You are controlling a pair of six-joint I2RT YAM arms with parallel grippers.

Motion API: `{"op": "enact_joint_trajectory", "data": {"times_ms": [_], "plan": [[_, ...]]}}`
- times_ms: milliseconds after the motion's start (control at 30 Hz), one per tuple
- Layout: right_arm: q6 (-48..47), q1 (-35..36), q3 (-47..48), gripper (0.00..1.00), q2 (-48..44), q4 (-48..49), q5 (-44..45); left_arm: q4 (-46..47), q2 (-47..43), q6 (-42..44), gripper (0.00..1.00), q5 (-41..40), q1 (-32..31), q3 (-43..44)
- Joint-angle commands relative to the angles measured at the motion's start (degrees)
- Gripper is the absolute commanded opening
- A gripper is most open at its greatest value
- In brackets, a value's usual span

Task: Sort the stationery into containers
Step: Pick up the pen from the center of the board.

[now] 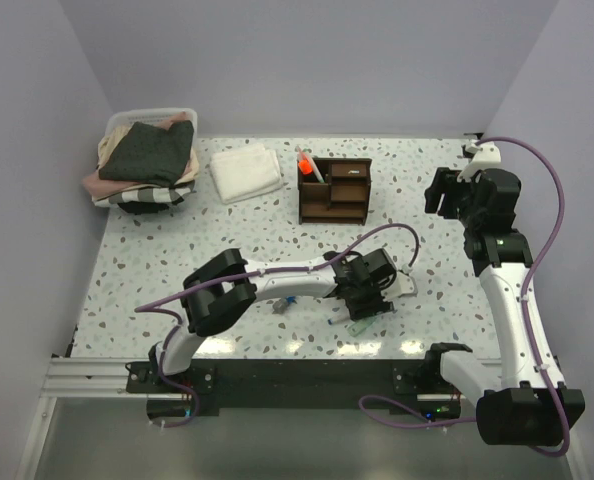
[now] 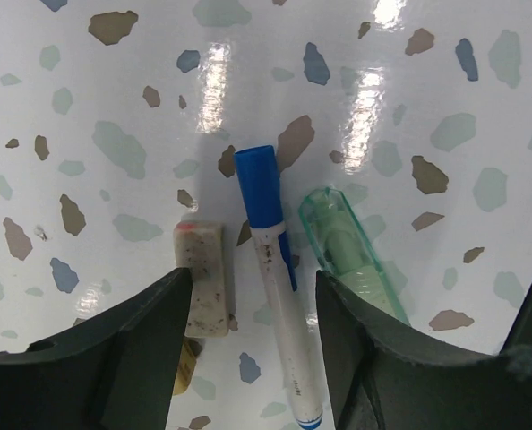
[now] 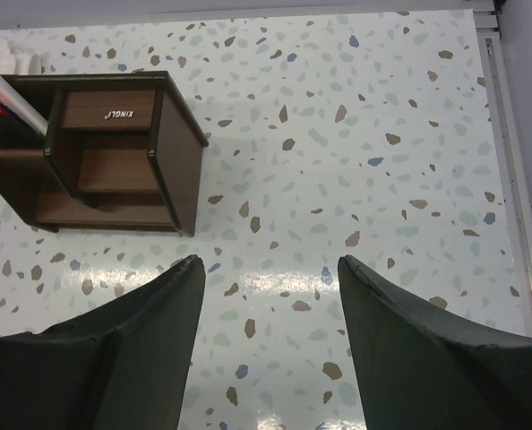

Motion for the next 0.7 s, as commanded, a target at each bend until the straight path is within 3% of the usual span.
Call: {"op": "enact_joint_trajectory", "data": {"times_ms": [0, 167, 333, 467, 667], "plan": [[0.98, -0.15, 0.28, 0.65, -1.27, 1.98, 0.69, 2.14, -0.63, 1.02, 0.59, -1.66, 0.66, -0.31], [0.98, -0.15, 0.28, 0.64, -1.18, 1.54, 0.78, 1.79, 1.13, 1.55, 0.50, 0.89, 1.36, -0.30], [0.89, -0.15, 0.11, 0.64, -1.00, 1.37, 0.96, 2.32, 1.92, 1.99, 0.49, 0.02, 1.37, -0.13], [0.80, -0.15, -0.16, 0.64, -1.35, 1.19, 1.31, 2.49, 2.45, 1.81, 0.58, -2.18, 1.28, 2.67], [0.98, -0.15, -0.42, 0.64, -1.62, 1.36, 1.05, 1.62, 3.85, 1.90, 0.59, -2.36, 1.19, 7.87]]}}
